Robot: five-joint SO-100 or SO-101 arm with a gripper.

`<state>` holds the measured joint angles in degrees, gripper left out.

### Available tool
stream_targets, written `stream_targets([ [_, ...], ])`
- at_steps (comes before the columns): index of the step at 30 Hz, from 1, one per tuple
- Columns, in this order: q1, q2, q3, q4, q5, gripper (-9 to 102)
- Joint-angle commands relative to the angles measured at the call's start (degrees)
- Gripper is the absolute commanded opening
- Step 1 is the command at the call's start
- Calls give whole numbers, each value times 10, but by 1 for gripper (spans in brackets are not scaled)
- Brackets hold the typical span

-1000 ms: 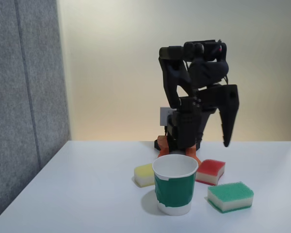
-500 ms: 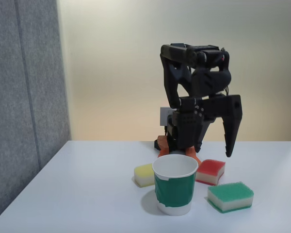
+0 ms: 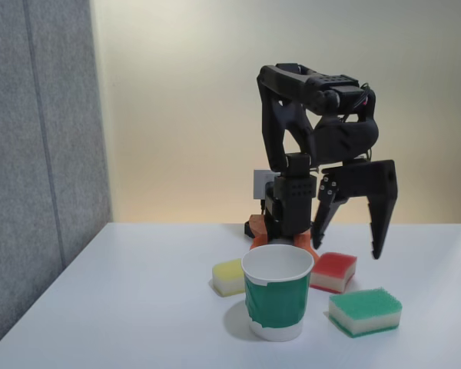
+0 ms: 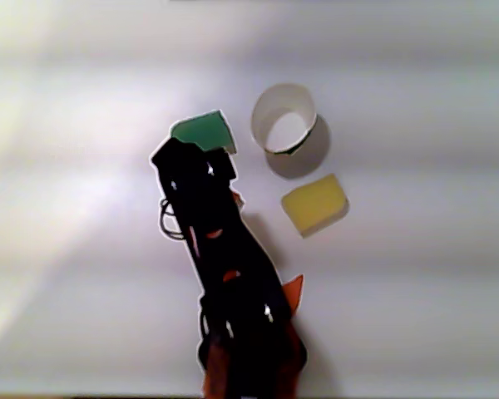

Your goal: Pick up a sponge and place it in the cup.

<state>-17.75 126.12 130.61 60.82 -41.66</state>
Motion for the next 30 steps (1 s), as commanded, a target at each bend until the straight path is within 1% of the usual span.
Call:
stream_targets([
  [1,-4,23,2,8,-16,39],
  [8,-11,32,33,-17,-58,40],
  [13,-25,16,25,-7,-72,40],
  [16,-27,-12,41,-34,-86,40],
  [21,-30,-47,80,-102,-95,40],
  [27,-25,-61,105,-134,-111,39],
  [30,-24,-55,128,-143,-106,36],
])
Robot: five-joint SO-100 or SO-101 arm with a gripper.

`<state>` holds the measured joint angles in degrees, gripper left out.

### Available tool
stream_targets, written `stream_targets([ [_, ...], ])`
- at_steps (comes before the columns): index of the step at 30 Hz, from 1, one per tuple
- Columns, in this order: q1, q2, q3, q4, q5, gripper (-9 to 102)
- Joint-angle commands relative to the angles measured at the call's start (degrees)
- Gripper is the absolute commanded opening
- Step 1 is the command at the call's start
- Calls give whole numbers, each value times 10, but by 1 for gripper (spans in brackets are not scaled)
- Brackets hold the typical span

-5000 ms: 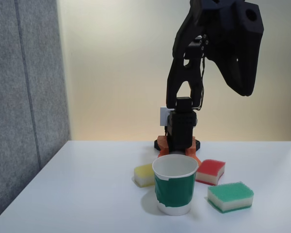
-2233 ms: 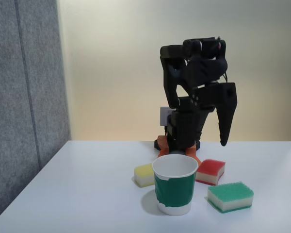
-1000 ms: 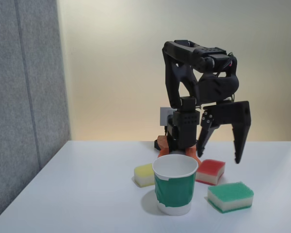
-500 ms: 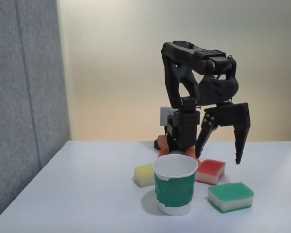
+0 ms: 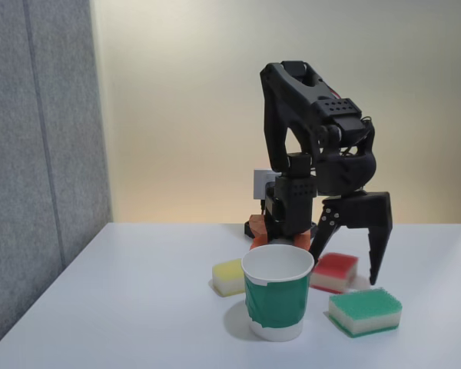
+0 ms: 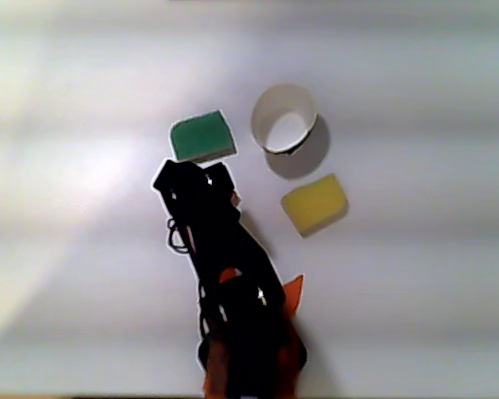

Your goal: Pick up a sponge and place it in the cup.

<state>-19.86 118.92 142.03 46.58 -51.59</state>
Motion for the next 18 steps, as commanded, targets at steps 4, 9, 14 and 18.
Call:
stream_targets([
  [4,2,26,60,-32,5,26],
  [9,7,34,83,-40,21,0],
  [14,11,34,74,-33,11,0],
  [18,8,56,17,53,12,0],
])
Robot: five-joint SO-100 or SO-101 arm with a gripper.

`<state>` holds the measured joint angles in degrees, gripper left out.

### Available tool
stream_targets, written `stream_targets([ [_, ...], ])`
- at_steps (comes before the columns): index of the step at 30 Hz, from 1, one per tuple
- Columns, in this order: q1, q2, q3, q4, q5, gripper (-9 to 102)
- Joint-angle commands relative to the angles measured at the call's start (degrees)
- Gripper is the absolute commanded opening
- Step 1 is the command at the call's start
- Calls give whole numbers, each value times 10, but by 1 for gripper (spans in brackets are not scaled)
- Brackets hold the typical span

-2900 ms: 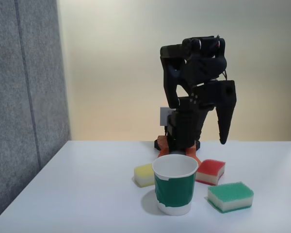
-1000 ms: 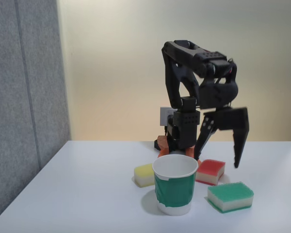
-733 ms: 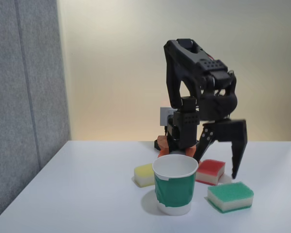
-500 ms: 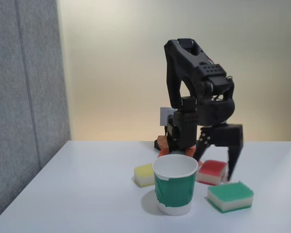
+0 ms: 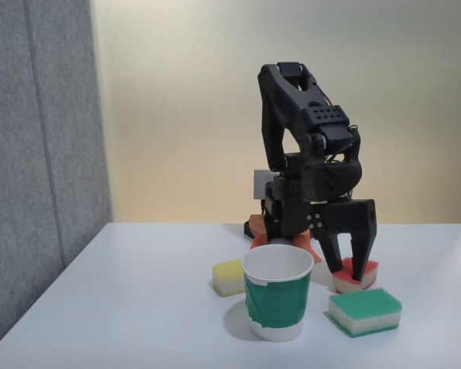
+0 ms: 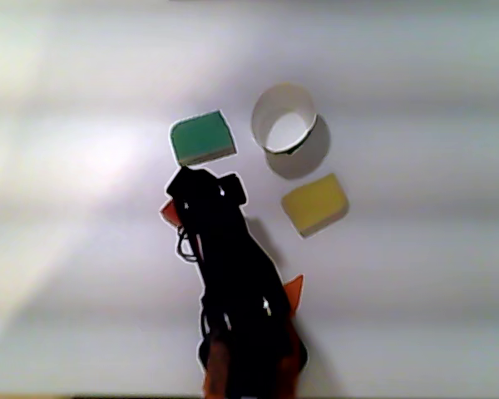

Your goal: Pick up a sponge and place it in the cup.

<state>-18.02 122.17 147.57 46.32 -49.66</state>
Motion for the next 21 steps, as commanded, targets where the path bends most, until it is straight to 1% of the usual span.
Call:
stream_targets([
  [1,-11,32,-62,86,-4,0],
  [4,-15,44,-159,204,11,0],
  [8,-13,2,-346,362,20,0],
  [10,-4,-33,-432,406,18,0],
  [14,18,-85,-537,417,40,0],
  [19,59,-149,-604,380,83,0],
  [21,81,-176,-639,374,84,0],
])
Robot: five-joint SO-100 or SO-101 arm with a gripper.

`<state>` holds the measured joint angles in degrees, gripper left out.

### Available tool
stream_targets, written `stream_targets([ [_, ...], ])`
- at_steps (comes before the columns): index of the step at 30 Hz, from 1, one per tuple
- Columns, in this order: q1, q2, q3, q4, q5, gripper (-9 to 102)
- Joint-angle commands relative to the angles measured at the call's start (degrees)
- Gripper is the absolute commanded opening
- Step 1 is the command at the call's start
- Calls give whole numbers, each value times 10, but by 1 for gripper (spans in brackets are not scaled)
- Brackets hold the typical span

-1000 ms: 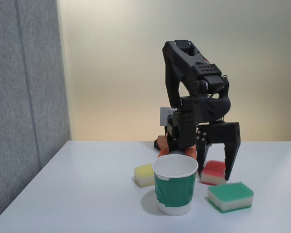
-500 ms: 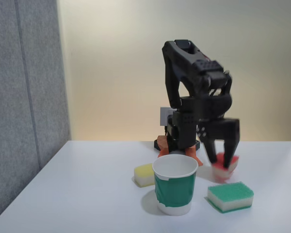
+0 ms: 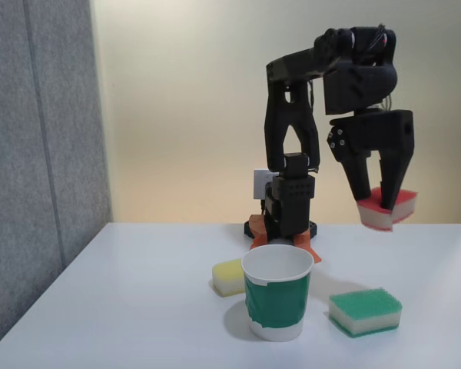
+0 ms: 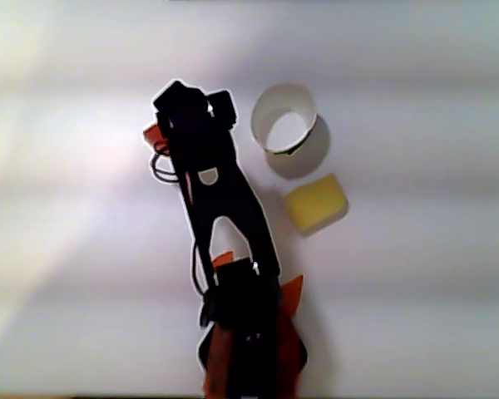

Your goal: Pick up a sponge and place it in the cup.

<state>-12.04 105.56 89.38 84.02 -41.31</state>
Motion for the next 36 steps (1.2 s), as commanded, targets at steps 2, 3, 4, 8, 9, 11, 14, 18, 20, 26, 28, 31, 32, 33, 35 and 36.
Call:
stream_targets([
  [2,45,-40,-106,9,3,0],
  [3,56,-55,-131,18,2,0],
  [4,68,-69,-149,25,1,0],
  [8,120,-90,-192,47,-24,0],
  [9,132,-90,-195,55,-28,0],
  [11,154,-88,-195,66,-32,0],
  [14,183,-91,-192,69,-40,0],
  [18,214,-117,-194,69,-50,0],
  [20,223,-128,-194,69,-54,0],
  [26,241,-146,-197,69,-79,0],
  [28,245,-147,-197,69,-91,0],
  [31,248,-145,-205,69,-104,8],
  [32,248,-147,-209,72,-106,12],
  [33,248,-149,-213,72,-111,17],
  [35,248,-150,-220,74,-117,26],
  [36,248,-152,-222,74,-119,29],
])
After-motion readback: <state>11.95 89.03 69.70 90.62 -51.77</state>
